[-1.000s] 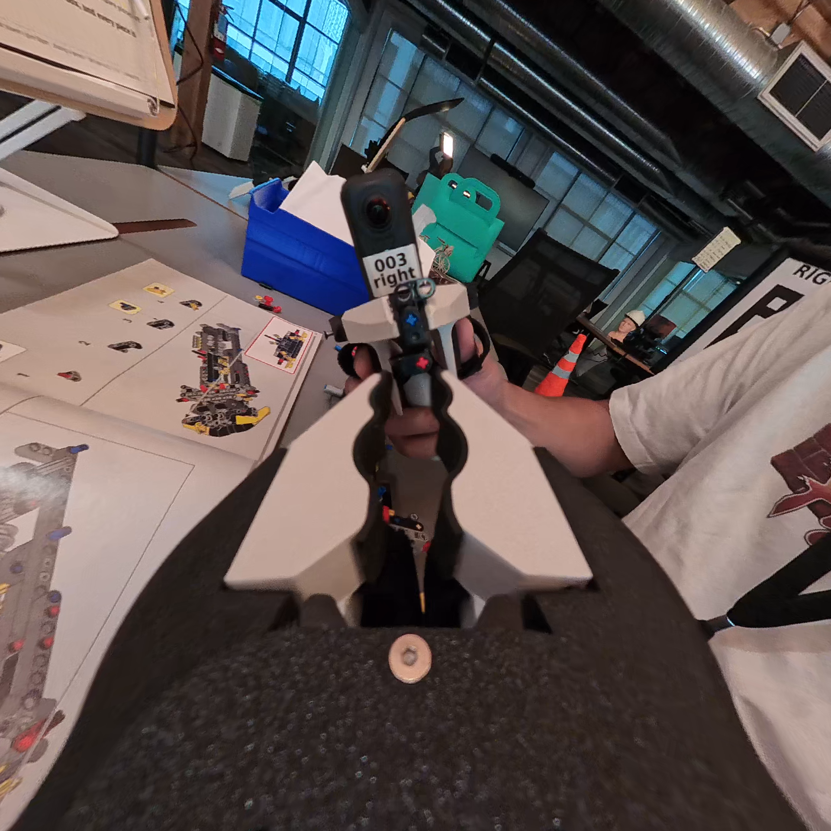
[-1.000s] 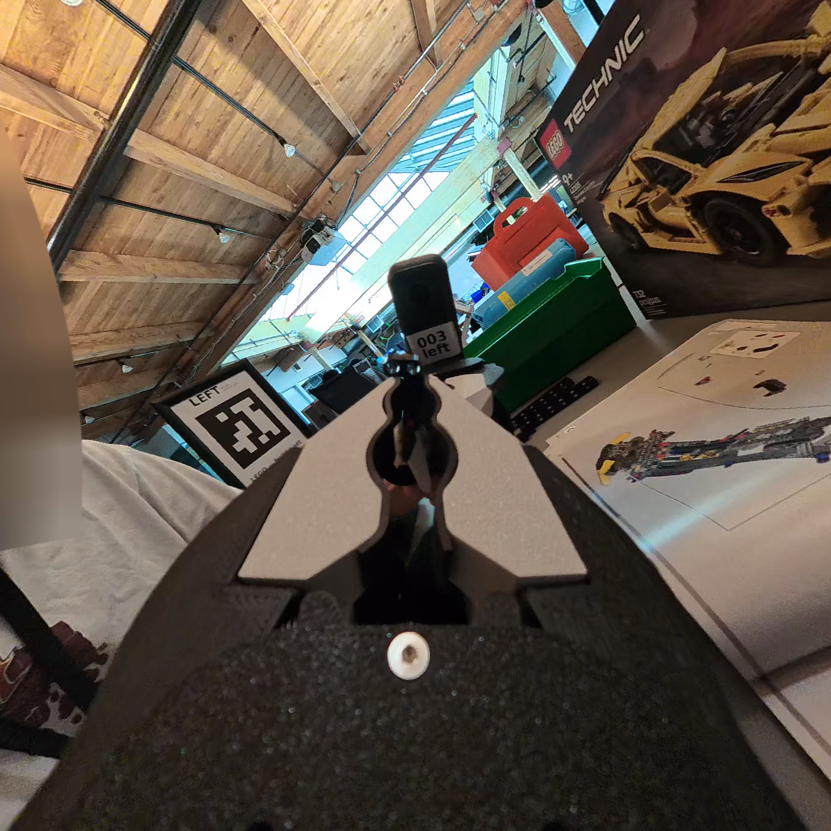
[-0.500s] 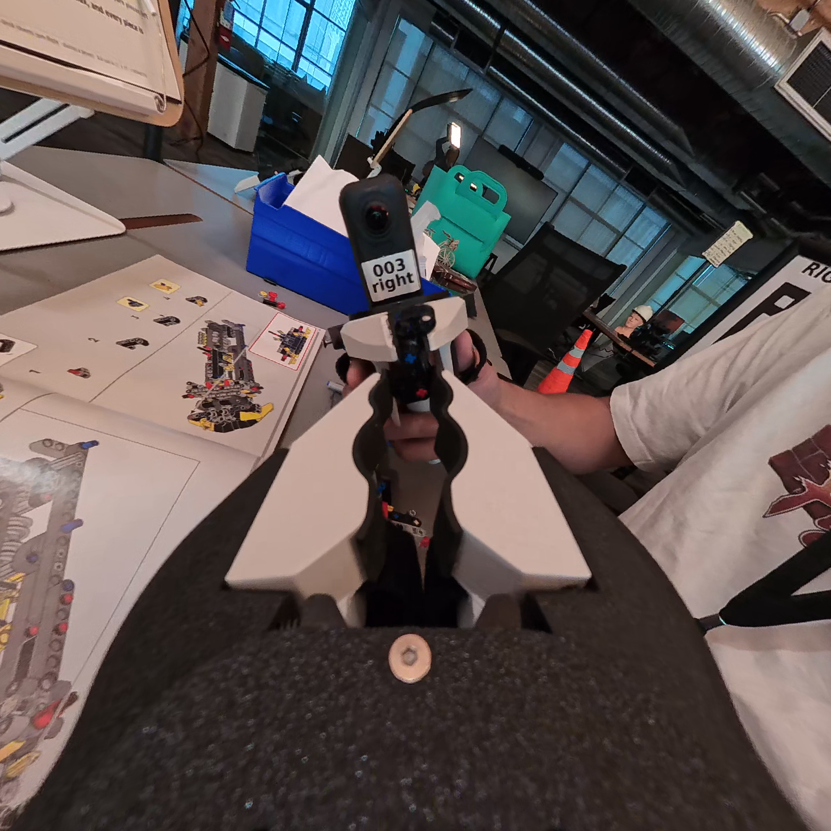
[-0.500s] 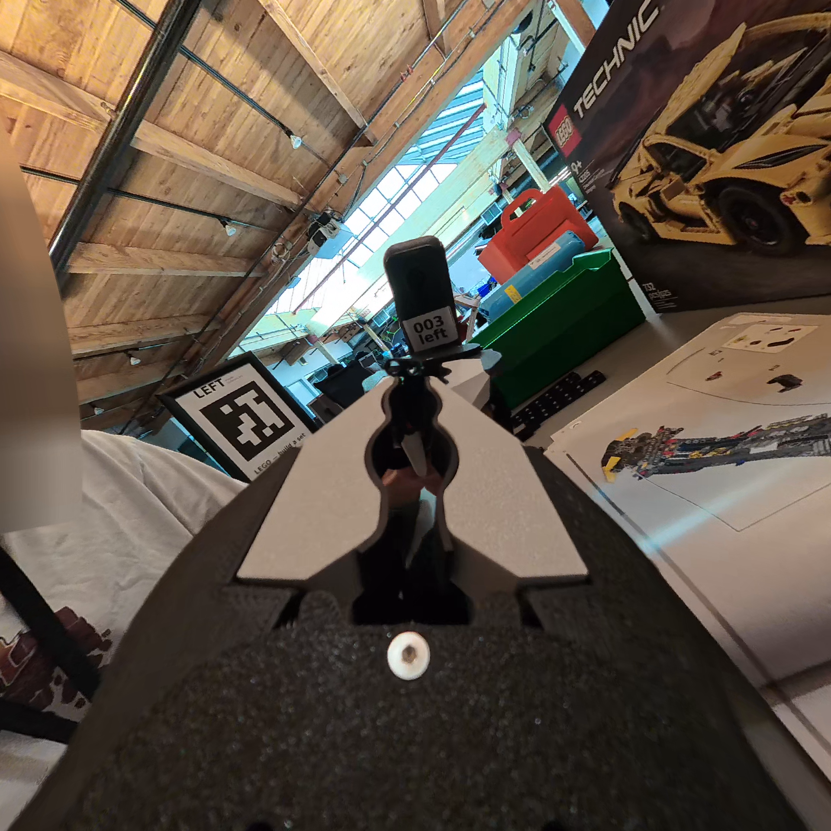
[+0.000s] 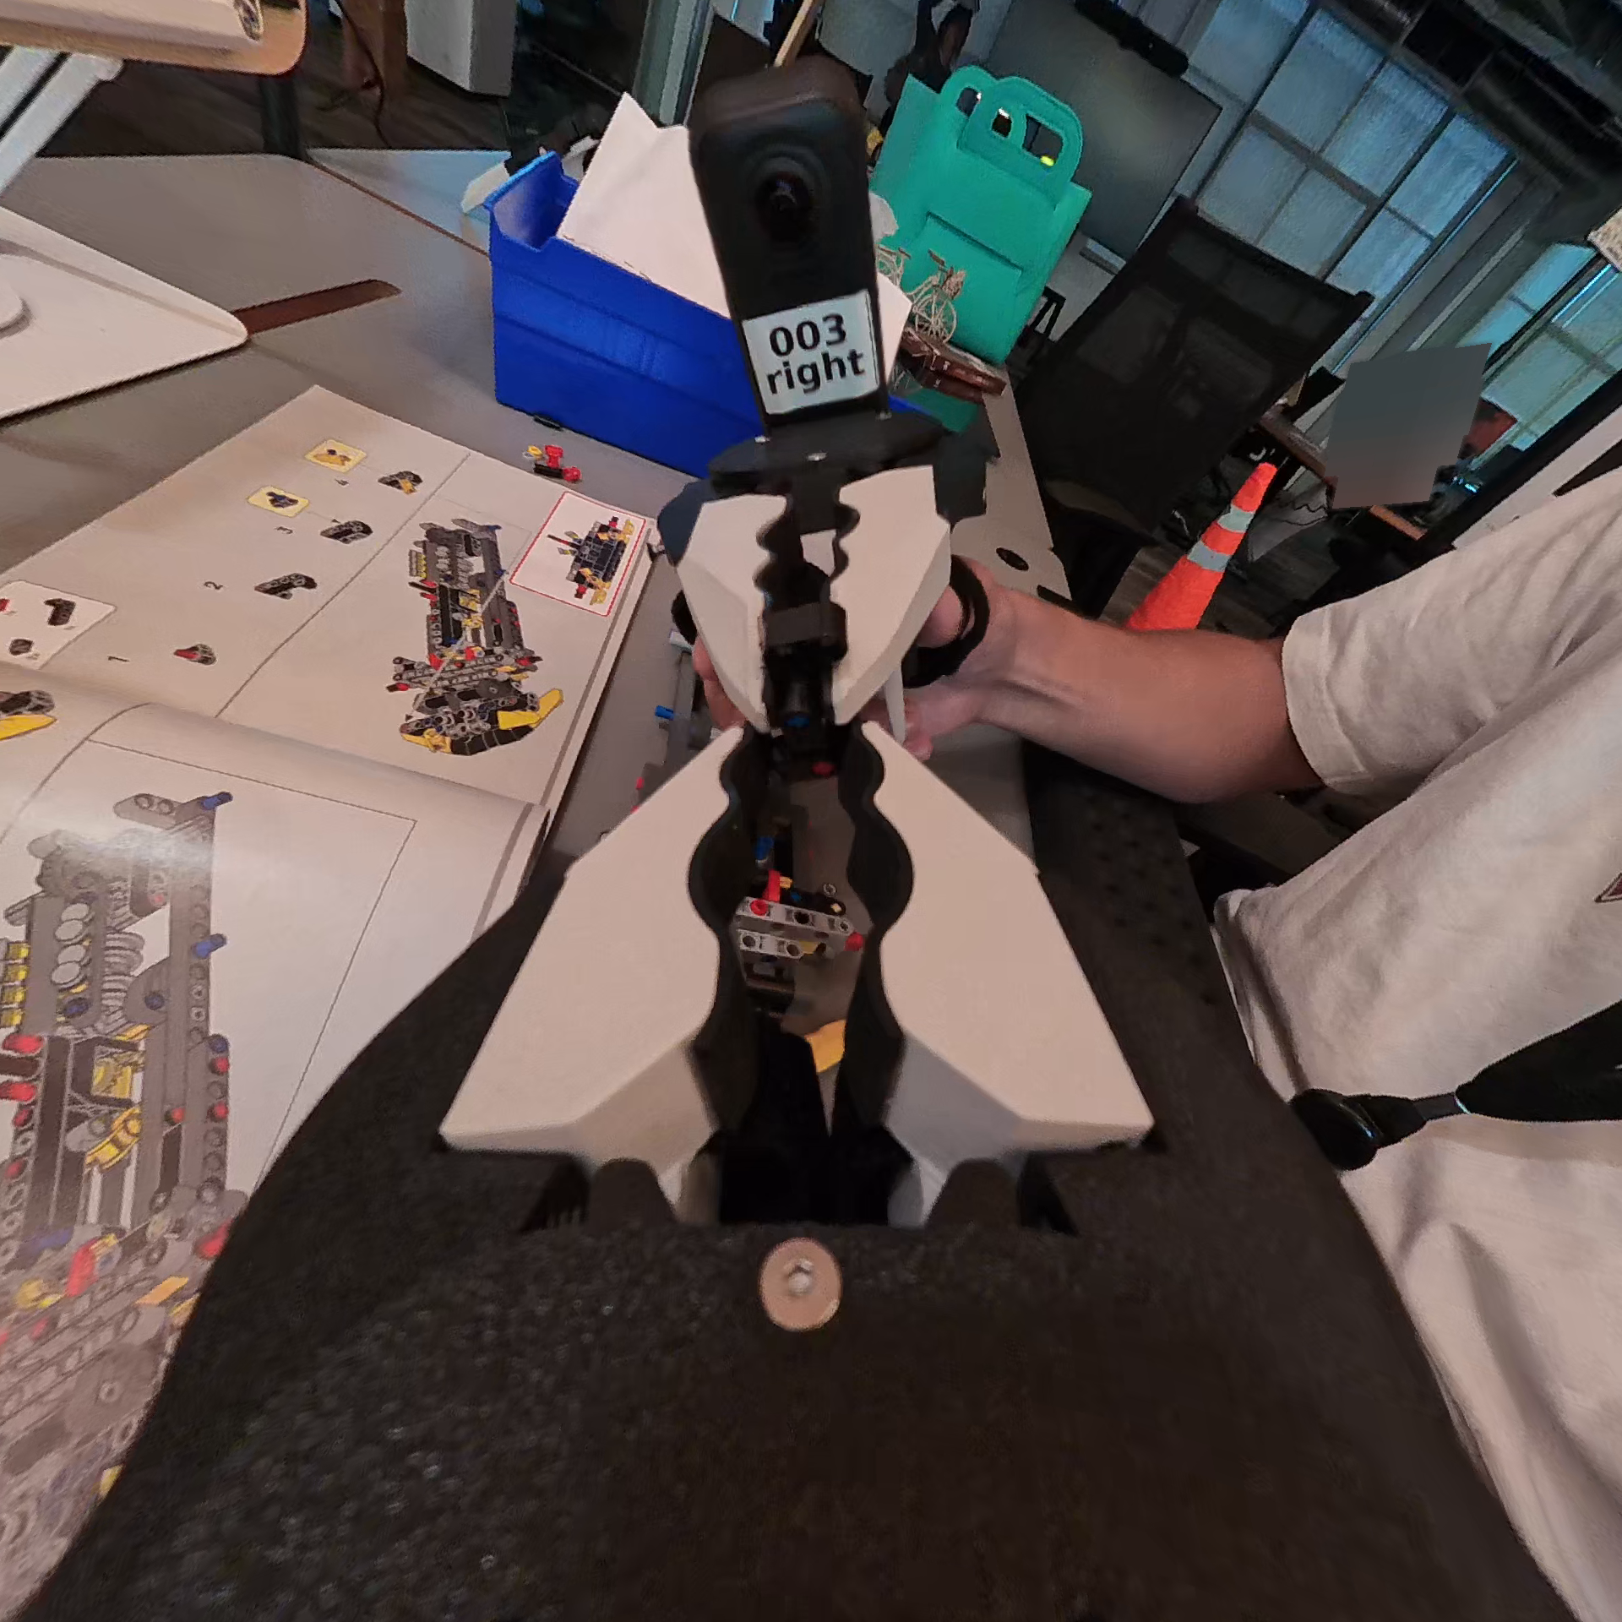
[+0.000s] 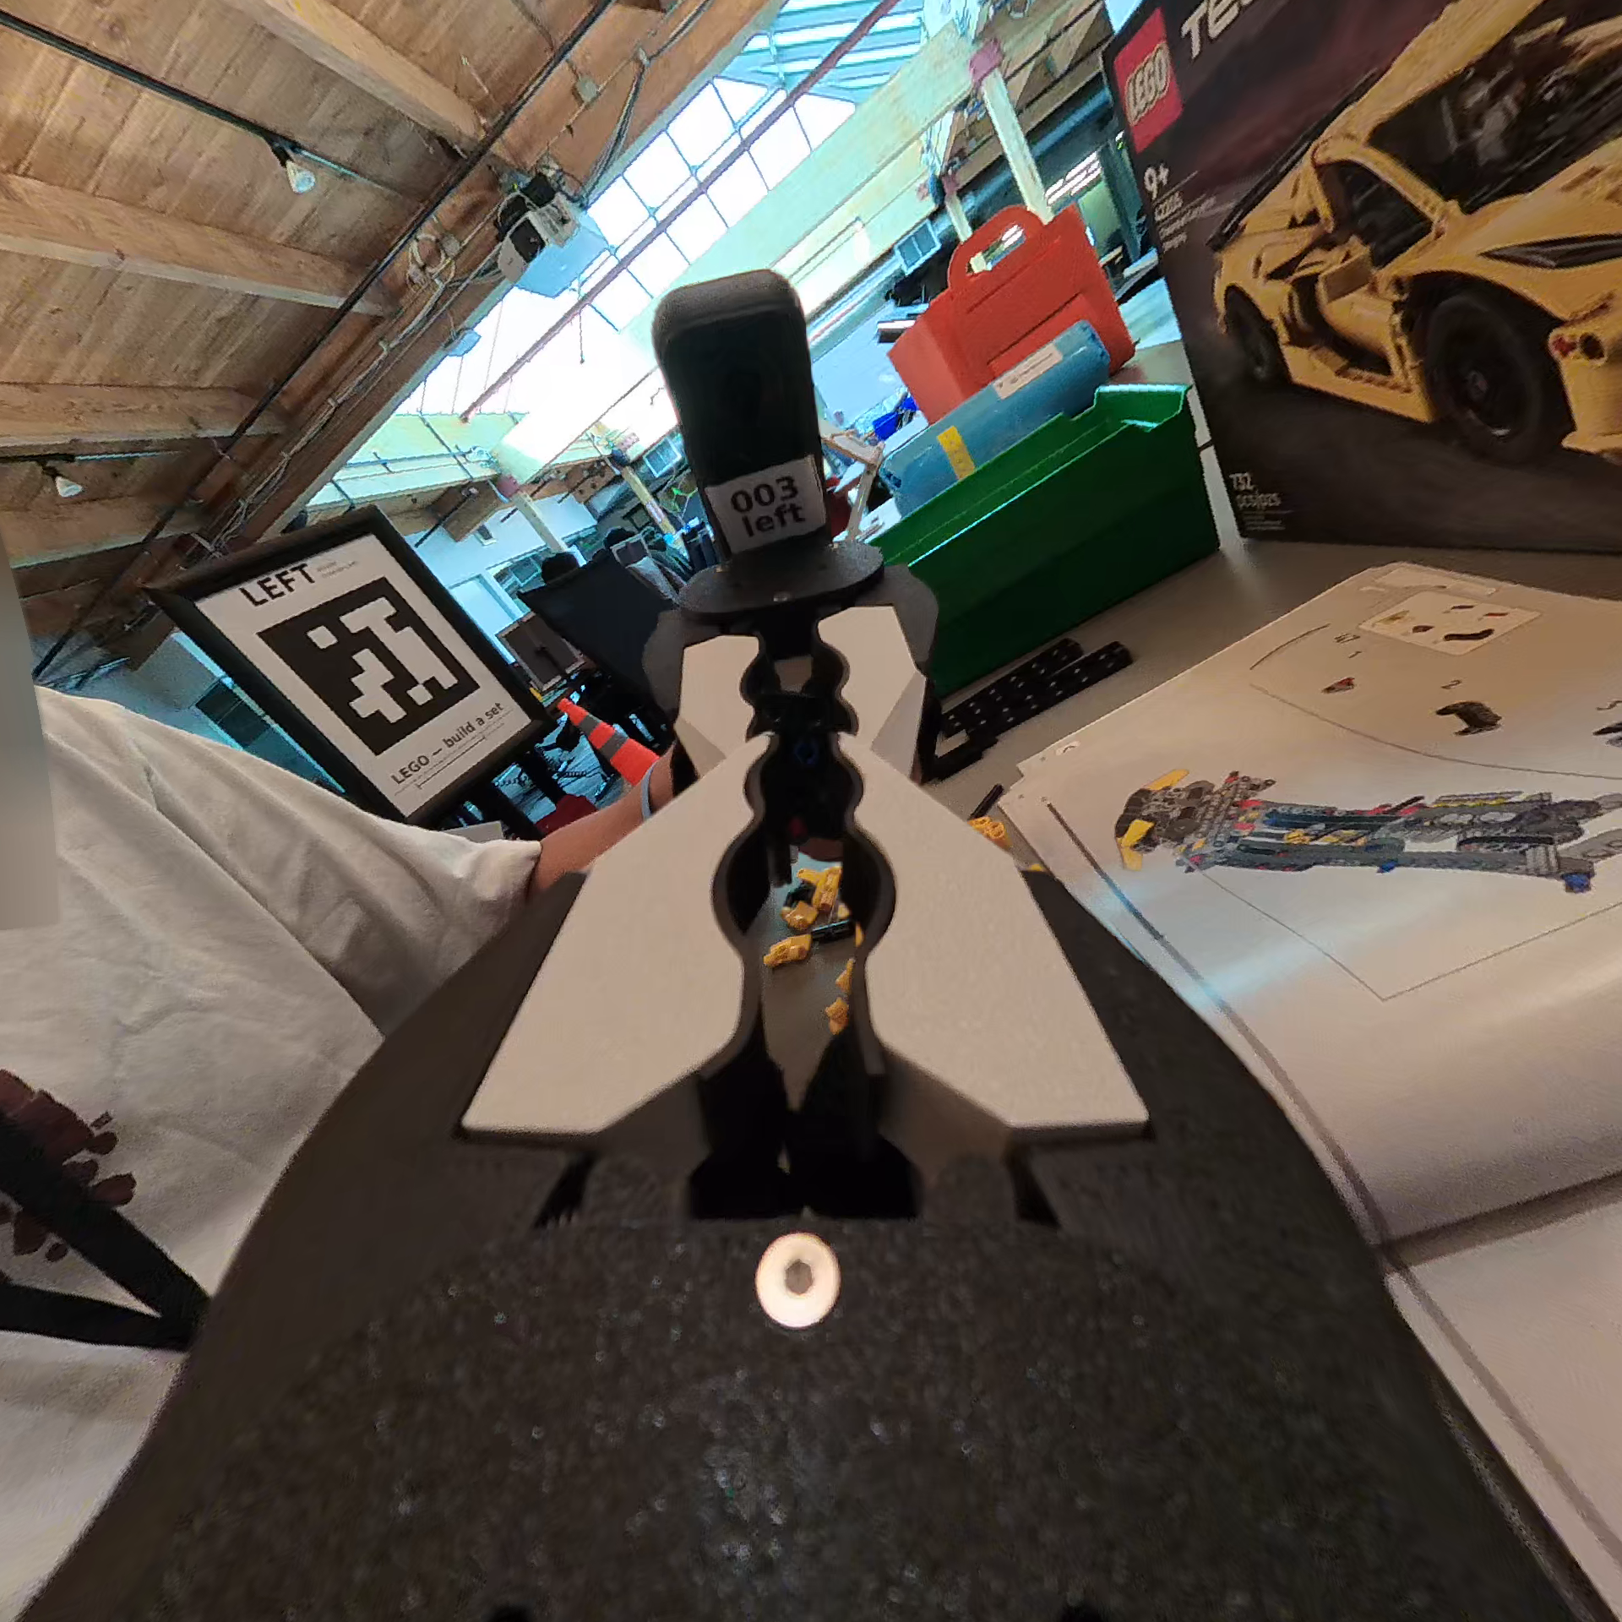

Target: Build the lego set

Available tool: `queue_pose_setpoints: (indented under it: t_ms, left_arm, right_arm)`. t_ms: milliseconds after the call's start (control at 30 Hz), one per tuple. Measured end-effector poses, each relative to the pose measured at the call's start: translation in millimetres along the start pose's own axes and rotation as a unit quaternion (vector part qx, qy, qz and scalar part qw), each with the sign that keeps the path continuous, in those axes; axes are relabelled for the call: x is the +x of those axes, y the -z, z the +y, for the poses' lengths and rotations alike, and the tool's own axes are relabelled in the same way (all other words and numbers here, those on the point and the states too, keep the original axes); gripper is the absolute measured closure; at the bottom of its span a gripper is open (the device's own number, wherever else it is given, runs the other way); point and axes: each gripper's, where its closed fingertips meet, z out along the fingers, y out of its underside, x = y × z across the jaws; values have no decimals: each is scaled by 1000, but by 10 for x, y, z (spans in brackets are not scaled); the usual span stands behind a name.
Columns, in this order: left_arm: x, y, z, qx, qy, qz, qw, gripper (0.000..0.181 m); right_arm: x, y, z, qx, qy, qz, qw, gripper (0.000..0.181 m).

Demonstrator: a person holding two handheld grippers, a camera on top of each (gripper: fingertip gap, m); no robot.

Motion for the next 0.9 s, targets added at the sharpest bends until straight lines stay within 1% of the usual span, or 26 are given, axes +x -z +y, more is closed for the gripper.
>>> queue_pose_setpoints:
  t_ms: [100, 267, 633, 900]
  left_arm:
    - [14, -7, 51, -18, -8, -1, 1000, 167]
    - [30, 1, 88, -32, -11, 0, 999, 167]
    - [22, 3, 85, -29, 4, 3, 1000, 167]
    - [-21, 1, 95, -28, 15, -2, 999, 167]
  right_arm:
    - [-8, 9, 49, -23, -10, -8, 1000, 174]
    - [-20, 0, 86, -34, -6, -7, 999, 174]
    - [-4, -3, 75, -25, -22, -11, 999, 174]
    - [15, -7, 80, -25, -20, -4, 999, 168]
